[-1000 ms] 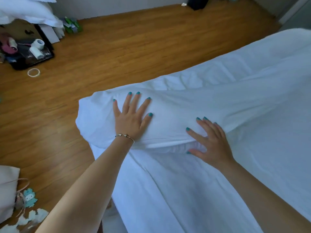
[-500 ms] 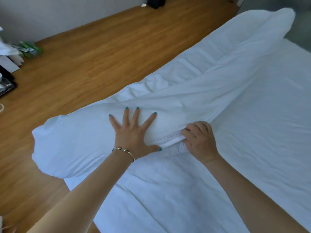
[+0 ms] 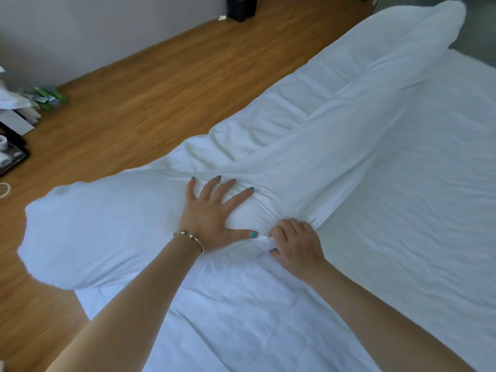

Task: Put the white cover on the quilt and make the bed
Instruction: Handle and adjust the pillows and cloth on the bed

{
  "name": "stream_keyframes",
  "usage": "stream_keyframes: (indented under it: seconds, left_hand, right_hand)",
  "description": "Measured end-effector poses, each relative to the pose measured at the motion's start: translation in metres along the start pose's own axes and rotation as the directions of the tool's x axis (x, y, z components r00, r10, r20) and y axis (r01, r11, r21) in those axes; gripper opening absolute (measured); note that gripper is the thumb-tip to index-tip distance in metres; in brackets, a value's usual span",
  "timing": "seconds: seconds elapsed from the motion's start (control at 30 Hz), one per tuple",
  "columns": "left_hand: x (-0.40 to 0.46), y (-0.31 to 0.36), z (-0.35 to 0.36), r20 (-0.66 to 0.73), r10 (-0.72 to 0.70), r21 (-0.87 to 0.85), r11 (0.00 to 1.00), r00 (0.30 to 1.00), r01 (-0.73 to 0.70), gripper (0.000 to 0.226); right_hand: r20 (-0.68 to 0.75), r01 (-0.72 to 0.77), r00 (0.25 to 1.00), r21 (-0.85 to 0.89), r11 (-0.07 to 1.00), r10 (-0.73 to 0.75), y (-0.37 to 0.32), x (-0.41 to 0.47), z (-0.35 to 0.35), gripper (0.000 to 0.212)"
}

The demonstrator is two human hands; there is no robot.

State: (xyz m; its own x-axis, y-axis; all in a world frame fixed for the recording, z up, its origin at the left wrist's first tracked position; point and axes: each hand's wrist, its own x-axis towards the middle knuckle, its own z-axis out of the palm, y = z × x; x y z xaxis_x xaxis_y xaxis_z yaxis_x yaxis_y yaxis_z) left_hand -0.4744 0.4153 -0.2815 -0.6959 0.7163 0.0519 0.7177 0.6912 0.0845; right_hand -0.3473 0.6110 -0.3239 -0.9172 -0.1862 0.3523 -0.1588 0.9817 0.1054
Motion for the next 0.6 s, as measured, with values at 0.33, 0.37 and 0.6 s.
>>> stream_keyframes:
  seconds: [0.33,0.37,0.6]
  left_hand:
    - [-0.034,-0.016,0.015,-0.53,0.187,0.167,0.979,0.827,-0.114,0.065]
    - [-0.037,-0.018,0.019,-0.529,0.142,0.206,0.978,0.837,-0.036,0.058]
    - [-0.015,-0.047,0.017,-0.571,-0.166,0.181,0.93,0.804,0.321,0.049]
  right_hand:
    - [-0.472,0.045,0.88,0.171,0.984,0.041,0.003,0.098,0.015,0.039]
    - [-0.469,-0.01,0.877,0.188,0.982,0.099,-0.002,0.113,0.019,0.037]
    - [-0.493,-0.253,0.81,0.194,0.948,0.317,-0.027,0.162,0.052,0.037]
